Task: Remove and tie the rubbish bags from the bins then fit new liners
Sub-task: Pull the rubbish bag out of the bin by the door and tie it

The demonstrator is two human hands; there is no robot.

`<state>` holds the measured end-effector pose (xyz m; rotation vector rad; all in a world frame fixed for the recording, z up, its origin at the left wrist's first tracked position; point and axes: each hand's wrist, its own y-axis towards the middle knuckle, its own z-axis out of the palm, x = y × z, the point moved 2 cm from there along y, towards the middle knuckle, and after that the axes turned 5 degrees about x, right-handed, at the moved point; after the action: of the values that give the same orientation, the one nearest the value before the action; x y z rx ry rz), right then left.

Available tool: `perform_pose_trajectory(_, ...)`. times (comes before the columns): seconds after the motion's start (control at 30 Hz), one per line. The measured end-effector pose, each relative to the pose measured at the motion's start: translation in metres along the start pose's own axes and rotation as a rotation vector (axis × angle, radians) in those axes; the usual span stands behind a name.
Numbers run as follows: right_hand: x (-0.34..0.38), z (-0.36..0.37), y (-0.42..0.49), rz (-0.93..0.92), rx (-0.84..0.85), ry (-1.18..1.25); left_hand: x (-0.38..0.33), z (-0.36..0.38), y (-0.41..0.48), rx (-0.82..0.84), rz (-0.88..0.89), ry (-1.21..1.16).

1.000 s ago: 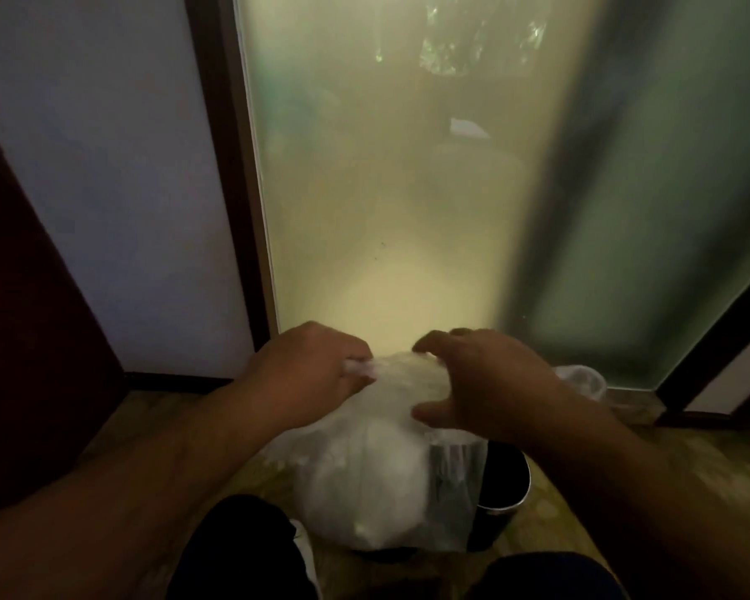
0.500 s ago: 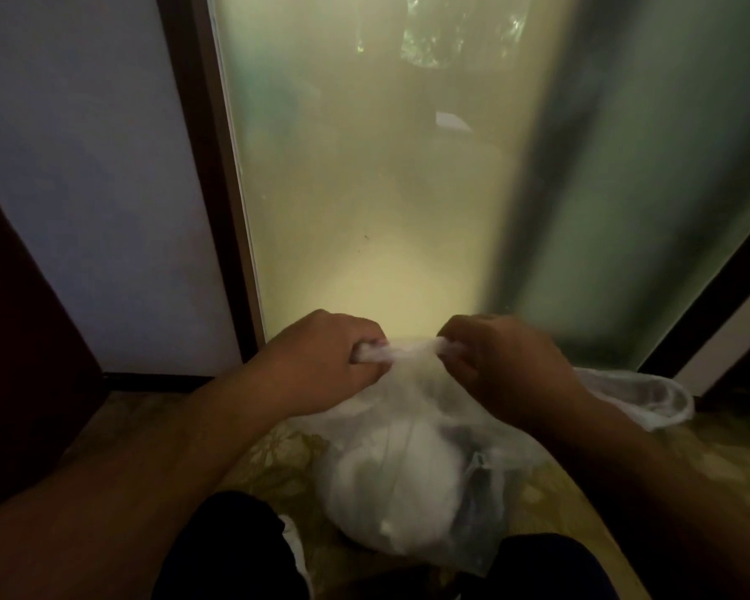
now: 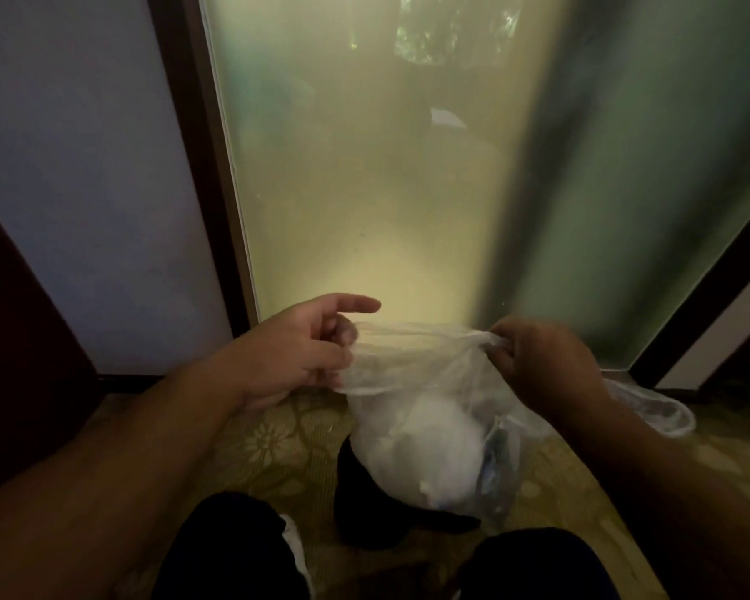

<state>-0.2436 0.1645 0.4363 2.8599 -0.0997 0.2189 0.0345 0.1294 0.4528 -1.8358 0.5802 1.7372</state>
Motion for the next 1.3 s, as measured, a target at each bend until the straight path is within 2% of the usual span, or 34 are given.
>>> perform_pose_trajectory(0.07,-0.003,0.003,0.0,0.014,0.017,0.007,0.001,-0.001,0.005,-0.135,0.042,0.112)
perform_pose_trajectory(0.17,-0.006,0.003,0.001,0.011,0.041,0.006,0.001,-0.01,0.011,-0.463,0.076,0.606)
perform_pose_trajectory(0.27,-0.008,0.0,0.002,0.003,0.076,0.048,0.004,-0.017,0.012,-0.632,0.04,0.934)
perform_pose_trajectory(0.37,-0.003,-0.006,0.001,-0.039,0.083,0.052,0.01,-0.018,0.013,-0.596,0.005,1.011)
perform_pose_trajectory(0.47,0.008,-0.009,0.001,-0.093,0.062,0.023,0.007,-0.005,0.012,-0.562,0.063,1.091)
perform_pose_trajectory(0.63,0.03,-0.016,0.002,-0.155,0.053,0.016,0.01,0.034,0.017,-0.306,0.038,1.375)
perform_pose_trajectory(0.73,0.038,-0.023,0.002,-0.169,0.068,0.019,0.017,0.033,0.028,-0.393,0.063,1.417)
perform_pose_trajectory(0.87,0.035,-0.029,0.0,-0.134,0.132,0.002,0.021,0.023,0.033,-0.456,0.165,1.279)
perform_pose_trajectory(1.0,0.017,-0.011,-0.002,-0.095,0.37,-0.142,0.022,0.012,0.029,-0.478,0.056,1.233)
perform_pose_trajectory(1.1,0.006,-0.004,0.0,-0.02,0.41,-0.119,0.025,0.001,0.026,-0.478,-0.062,1.296)
perform_pose_trajectory(1.17,0.007,-0.003,-0.001,-0.003,0.45,-0.064,0.029,-0.004,0.023,-0.459,-0.111,1.248)
perform_pose_trajectory(1.3,0.012,0.007,-0.005,0.011,0.554,-0.059,0.044,-0.012,0.017,-0.354,-0.275,1.307)
